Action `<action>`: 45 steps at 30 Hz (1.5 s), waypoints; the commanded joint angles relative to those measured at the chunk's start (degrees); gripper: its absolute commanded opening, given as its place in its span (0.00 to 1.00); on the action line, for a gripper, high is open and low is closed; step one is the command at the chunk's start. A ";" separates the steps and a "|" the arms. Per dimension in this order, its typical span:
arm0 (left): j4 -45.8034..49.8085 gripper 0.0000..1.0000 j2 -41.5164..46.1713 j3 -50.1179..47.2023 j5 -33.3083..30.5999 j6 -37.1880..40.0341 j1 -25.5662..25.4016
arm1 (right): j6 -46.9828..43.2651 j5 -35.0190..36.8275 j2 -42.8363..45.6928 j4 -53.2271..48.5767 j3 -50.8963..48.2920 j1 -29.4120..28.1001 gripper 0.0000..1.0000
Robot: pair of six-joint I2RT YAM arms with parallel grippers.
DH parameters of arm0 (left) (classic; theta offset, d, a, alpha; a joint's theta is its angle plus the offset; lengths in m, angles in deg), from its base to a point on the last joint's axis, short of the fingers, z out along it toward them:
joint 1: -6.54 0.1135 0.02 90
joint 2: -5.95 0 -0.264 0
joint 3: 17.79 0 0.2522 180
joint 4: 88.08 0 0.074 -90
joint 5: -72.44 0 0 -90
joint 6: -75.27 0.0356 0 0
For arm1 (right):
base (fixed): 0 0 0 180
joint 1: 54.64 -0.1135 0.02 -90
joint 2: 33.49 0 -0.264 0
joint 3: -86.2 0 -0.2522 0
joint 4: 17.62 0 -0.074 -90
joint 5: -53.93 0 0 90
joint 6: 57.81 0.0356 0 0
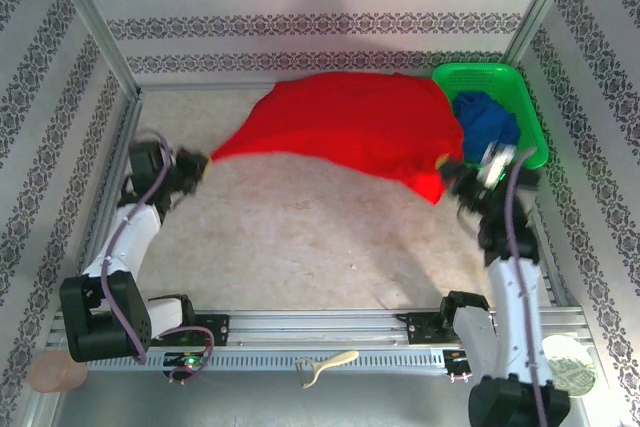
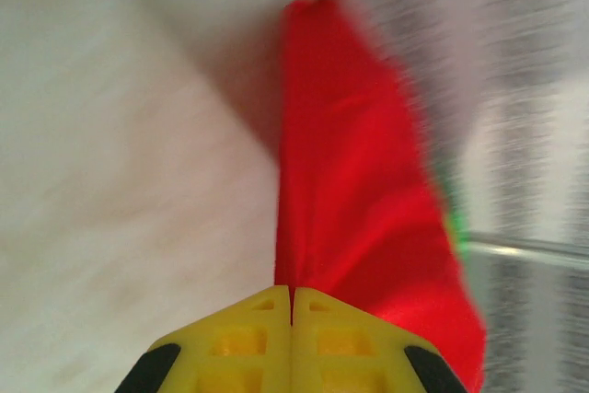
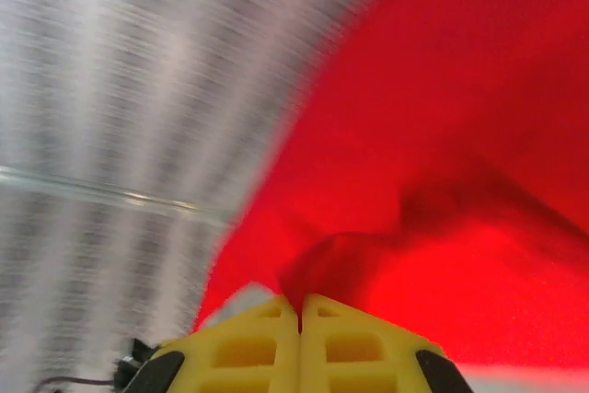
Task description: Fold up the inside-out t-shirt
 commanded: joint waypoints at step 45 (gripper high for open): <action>41.59 0.60 -48.33 64.33 -21.79 37.19 -2.43 | -10.50 12.40 -56.69 1.19 36.99 -23.39 0.51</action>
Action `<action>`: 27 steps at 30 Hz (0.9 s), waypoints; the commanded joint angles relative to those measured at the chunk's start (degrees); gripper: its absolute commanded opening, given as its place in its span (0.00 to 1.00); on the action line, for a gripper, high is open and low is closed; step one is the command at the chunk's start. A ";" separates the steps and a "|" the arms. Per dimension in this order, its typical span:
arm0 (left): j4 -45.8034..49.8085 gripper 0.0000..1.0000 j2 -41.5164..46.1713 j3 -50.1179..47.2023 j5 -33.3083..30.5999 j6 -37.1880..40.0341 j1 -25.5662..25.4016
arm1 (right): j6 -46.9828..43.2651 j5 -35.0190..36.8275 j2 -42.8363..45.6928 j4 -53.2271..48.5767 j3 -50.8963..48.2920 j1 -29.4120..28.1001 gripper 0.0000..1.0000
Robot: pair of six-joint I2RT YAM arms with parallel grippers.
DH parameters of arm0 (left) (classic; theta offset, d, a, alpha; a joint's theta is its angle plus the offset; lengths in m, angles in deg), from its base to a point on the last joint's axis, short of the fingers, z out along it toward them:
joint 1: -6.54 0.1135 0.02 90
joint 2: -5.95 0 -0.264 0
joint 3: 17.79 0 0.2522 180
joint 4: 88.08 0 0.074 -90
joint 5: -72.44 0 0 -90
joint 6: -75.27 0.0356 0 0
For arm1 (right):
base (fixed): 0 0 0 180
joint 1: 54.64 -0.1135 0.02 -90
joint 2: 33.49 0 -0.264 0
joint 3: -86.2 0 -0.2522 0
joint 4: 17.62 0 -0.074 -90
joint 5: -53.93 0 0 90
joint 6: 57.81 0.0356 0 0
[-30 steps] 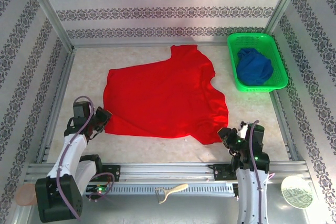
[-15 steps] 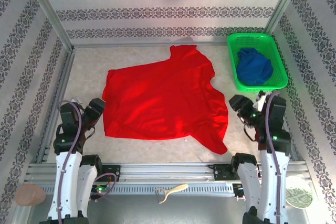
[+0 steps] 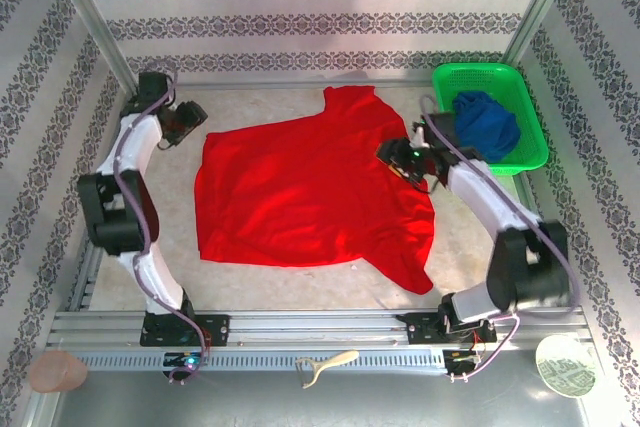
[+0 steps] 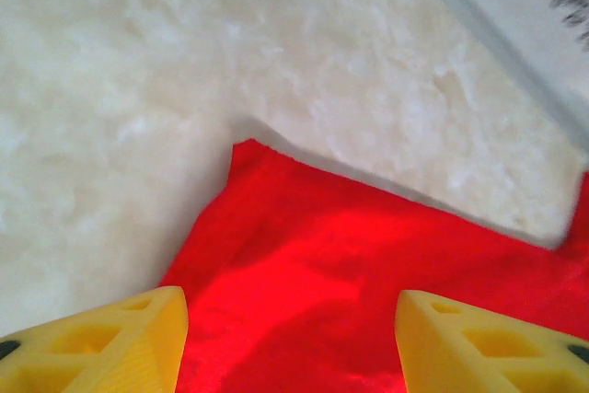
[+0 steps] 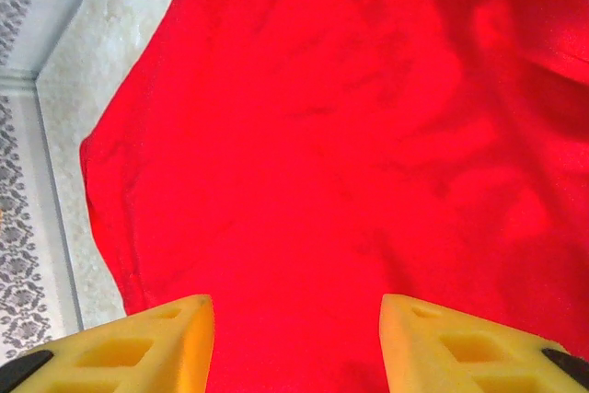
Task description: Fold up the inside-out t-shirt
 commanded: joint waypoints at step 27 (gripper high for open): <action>19.02 0.47 -26.32 26.36 -24.08 17.91 -9.27 | 2.11 4.08 -37.33 -4.61 32.24 0.00 0.49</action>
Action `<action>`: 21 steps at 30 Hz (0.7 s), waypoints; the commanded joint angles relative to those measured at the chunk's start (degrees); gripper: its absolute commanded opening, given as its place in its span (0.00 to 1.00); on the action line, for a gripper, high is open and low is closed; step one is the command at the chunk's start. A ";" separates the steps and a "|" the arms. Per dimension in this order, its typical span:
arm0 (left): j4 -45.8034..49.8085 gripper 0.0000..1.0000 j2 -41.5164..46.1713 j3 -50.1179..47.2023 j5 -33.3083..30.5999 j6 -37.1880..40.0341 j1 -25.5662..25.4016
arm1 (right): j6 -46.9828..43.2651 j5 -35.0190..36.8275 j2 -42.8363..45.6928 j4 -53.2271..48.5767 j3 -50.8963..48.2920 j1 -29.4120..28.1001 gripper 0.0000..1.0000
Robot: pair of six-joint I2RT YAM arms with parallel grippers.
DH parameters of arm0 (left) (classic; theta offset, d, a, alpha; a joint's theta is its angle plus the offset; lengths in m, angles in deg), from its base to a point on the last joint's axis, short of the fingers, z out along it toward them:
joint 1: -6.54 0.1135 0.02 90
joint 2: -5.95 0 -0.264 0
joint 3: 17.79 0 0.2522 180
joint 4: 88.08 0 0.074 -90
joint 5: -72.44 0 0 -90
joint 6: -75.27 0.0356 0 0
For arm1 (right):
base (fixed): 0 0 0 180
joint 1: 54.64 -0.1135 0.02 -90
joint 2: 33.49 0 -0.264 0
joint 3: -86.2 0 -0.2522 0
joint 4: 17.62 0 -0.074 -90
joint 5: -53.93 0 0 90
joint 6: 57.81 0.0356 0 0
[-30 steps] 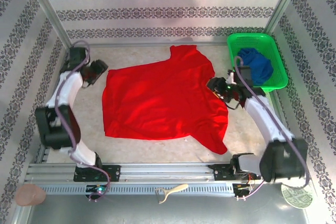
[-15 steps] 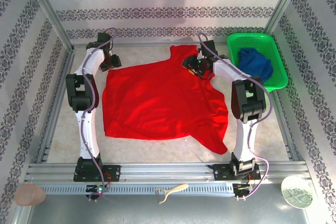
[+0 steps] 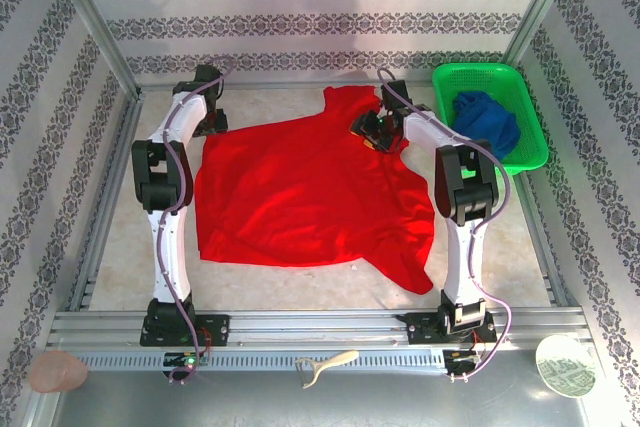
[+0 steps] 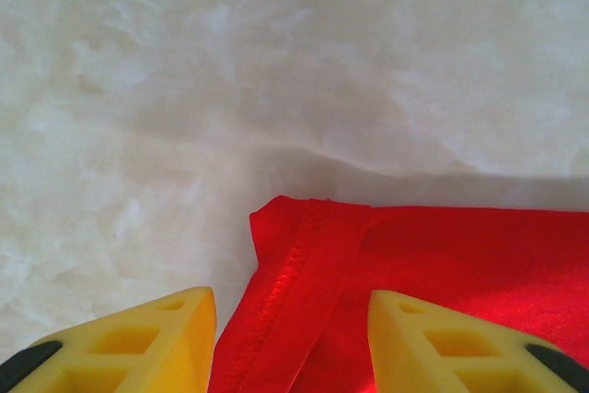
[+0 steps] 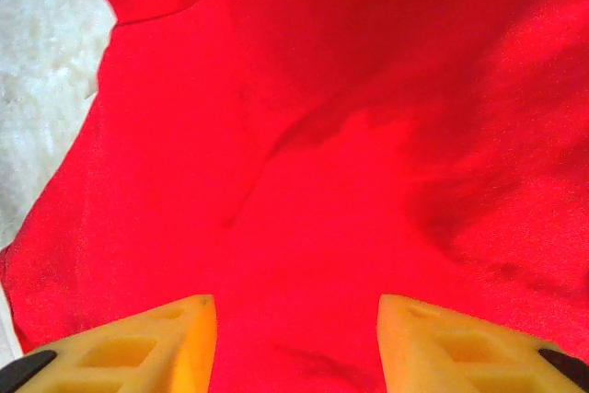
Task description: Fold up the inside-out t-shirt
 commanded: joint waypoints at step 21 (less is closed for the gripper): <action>1.12 0.21 -4.33 2.86 -3.66 -0.05 0.25 | 8.67 11.57 -1.69 -12.15 -0.97 3.18 0.45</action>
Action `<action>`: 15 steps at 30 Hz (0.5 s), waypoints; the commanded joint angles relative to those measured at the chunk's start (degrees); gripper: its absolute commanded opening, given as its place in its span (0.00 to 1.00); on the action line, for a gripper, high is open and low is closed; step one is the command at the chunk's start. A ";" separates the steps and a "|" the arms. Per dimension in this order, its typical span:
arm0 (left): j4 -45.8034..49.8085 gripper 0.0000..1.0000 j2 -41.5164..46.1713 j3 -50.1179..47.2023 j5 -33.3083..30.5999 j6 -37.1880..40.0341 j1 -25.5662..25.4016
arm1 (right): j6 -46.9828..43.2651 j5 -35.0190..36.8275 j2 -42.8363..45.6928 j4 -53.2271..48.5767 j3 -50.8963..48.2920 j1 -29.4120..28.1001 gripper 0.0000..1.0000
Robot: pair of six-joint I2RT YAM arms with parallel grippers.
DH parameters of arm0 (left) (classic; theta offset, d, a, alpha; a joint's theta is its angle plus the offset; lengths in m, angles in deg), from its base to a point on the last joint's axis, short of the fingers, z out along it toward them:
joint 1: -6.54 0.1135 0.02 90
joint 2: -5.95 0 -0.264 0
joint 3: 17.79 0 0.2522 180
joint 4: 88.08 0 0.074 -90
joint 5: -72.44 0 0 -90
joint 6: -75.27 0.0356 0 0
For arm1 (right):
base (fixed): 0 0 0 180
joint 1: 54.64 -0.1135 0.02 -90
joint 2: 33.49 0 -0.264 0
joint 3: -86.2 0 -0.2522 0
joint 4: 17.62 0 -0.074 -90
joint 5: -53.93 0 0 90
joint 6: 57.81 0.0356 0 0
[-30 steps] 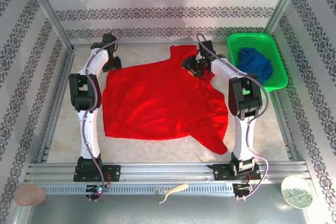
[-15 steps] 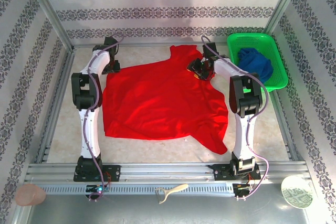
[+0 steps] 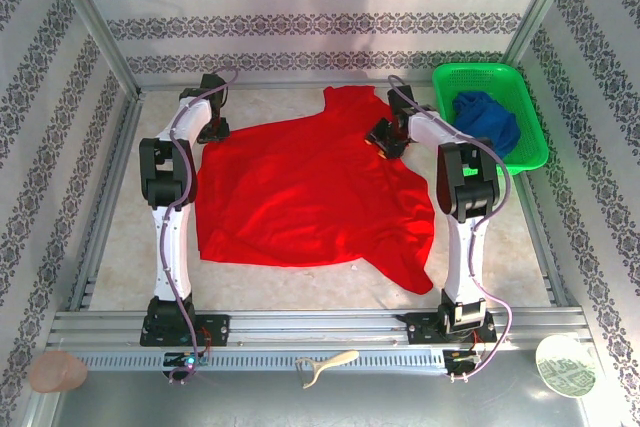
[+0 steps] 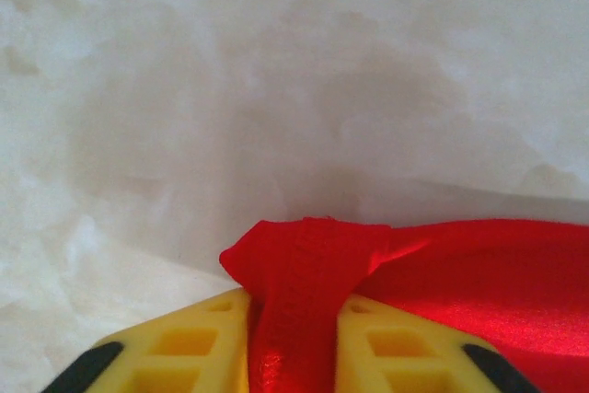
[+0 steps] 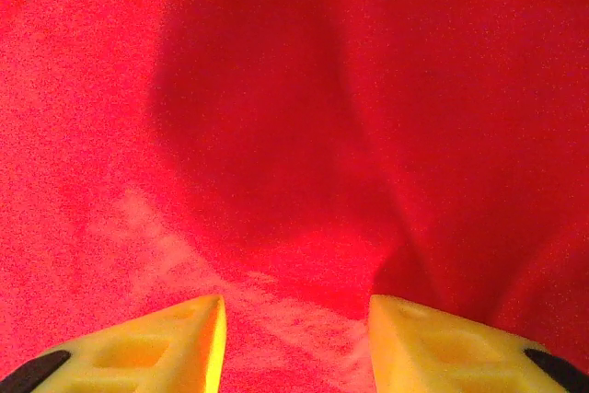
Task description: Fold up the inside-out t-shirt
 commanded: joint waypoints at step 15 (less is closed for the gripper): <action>-5.89 0.04 3.02 4.33 25.01 -14.99 9.60 | 4.61 8.16 -2.29 -15.14 3.02 2.01 0.38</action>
